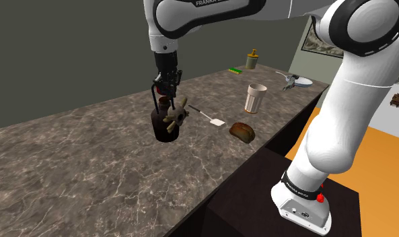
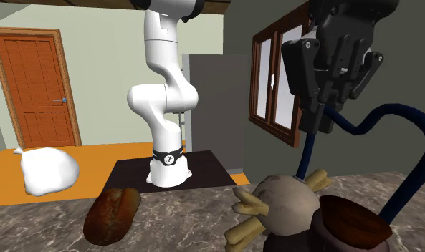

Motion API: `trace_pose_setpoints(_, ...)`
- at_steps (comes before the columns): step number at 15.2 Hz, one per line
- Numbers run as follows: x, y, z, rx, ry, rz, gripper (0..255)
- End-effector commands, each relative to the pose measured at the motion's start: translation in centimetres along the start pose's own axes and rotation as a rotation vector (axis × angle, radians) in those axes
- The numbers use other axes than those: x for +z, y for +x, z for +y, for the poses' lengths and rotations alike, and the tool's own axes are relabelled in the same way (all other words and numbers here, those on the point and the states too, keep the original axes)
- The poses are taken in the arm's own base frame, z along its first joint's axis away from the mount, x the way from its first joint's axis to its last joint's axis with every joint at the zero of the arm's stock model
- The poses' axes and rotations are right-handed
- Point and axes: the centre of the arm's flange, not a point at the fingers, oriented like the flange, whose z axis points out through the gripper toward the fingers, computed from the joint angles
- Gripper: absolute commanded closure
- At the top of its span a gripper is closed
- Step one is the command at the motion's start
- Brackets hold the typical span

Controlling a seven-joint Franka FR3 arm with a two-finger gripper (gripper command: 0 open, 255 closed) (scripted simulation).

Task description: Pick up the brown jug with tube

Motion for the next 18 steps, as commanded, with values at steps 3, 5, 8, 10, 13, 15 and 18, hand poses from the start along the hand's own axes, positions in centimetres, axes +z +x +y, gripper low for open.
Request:
trace_pose_setpoints(3, -0.5, 0.0, 0.1, 0.000, 0.000, -0.002, 255)
trace_pose_setpoints(5, -1.6, -0.1, 0.1, 0.000, 0.000, -0.002, 255)
trace_pose_setpoints(8, -3.1, -0.3, 0.2, 0.000, 0.000, -0.002, 255)
trace_pose_setpoints(10, -4.2, -0.4, 0.3, 0.000, 0.000, -0.002, 255)
trace_pose_setpoints(13, -5.8, -0.5, 0.4, 0.000, 0.000, -0.002, 255)
trace_pose_setpoints(15, -6.8, -0.6, 0.4, 0.000, 0.000, -0.002, 255)
trace_pose_setpoints(18, -7.9, -0.7, 0.5, 0.000, 0.000, -0.002, 255)
